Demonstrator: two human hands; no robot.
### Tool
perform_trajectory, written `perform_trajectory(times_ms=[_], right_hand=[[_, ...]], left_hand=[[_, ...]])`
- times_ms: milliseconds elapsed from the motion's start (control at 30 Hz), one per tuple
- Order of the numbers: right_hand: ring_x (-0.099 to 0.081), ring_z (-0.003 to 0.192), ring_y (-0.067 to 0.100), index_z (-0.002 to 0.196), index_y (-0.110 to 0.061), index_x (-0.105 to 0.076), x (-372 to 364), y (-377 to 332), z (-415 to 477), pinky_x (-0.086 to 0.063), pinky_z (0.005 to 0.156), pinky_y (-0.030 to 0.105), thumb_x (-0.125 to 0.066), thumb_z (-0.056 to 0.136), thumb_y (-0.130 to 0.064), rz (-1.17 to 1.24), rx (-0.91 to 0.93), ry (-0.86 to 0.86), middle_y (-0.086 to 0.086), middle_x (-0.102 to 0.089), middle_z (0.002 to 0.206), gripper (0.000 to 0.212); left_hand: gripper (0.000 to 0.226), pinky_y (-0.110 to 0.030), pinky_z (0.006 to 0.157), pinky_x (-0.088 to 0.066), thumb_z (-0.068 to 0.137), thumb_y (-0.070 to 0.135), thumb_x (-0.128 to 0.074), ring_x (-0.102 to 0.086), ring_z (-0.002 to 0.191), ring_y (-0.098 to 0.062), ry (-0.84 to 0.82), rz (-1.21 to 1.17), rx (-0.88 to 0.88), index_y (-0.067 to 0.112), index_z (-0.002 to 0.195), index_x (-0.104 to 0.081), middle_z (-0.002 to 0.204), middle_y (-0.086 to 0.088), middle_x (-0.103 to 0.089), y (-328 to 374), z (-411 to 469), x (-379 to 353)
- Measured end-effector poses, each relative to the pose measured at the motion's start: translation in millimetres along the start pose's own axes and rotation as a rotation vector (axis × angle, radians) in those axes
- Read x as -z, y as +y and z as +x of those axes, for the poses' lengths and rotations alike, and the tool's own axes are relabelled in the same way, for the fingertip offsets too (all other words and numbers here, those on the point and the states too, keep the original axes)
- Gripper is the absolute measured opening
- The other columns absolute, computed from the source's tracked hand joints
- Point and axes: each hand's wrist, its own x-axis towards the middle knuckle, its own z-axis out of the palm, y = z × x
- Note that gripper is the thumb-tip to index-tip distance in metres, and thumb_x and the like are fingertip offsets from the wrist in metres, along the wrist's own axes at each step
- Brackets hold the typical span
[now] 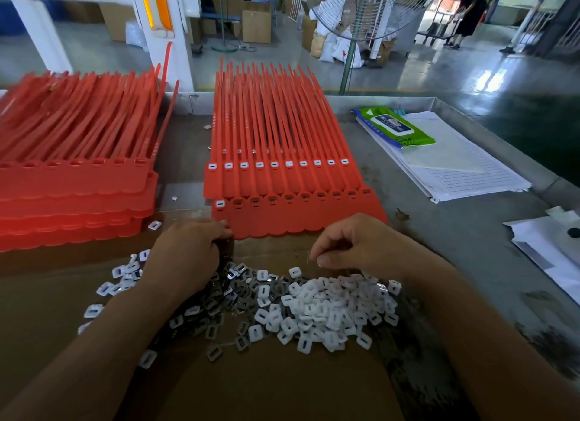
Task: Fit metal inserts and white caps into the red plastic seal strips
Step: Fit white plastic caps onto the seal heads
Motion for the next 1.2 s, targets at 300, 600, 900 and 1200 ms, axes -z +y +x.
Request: perform_trajectory(times_ms=[300, 600, 900, 1200], right_hand=[[-0.054, 0.066, -0.013, 0.077, -0.034, -0.064, 2.0, -20.4, 26.1, -0.039, 0.061, 0.003, -0.068, 0.081, -0.017, -0.093, 0.057, 0.091, -0.018, -0.061, 0.07, 0.018], [-0.054, 0.068, -0.006, 0.078, -0.031, -0.063, -11.7, -33.0, 53.1, -0.04, 0.059, 0.001, -0.066, 0.083, -0.016, -0.058, 0.062, 0.117, -0.014, -0.062, 0.075, 0.016], [-0.047, 0.067, -0.004, 0.089, -0.011, -0.068, -22.1, -39.6, 101.7, -0.037, 0.061, 0.009, -0.064, 0.084, -0.011, -0.077, 0.017, 0.209, -0.017, -0.052, 0.071, 0.007], [-0.059, 0.093, 0.012, 0.09, -0.008, -0.072, -36.7, -38.7, 132.5, -0.041, 0.076, 0.021, -0.061, 0.084, -0.008, -0.089, -0.022, 0.311, 0.005, -0.068, 0.102, 0.012]], left_hand=[[0.04, -0.028, 0.098, -0.036, 0.075, -0.006, -0.049, -0.053, 0.114, -0.018, 0.009, -0.027, -0.012, 0.013, 0.105, -0.067, 0.12, 0.0, -0.061, 0.2, -1.0, 0.5], [0.041, -0.026, 0.095, -0.036, 0.076, -0.005, -0.048, -0.052, 0.114, -0.016, 0.008, -0.028, -0.004, 0.015, 0.106, -0.067, 0.122, 0.004, -0.059, 2.2, -2.3, 1.8], [0.04, -0.031, 0.092, -0.04, 0.075, -0.005, -0.05, -0.055, 0.11, -0.022, -0.001, -0.04, -0.014, 0.013, 0.106, -0.067, 0.121, -0.001, -0.061, 3.0, -3.5, 3.7], [0.041, -0.033, 0.093, -0.042, 0.072, -0.007, -0.051, -0.056, 0.11, -0.021, -0.002, -0.056, -0.034, 0.012, 0.104, -0.068, 0.119, -0.002, -0.062, 2.4, -3.8, 4.5]])
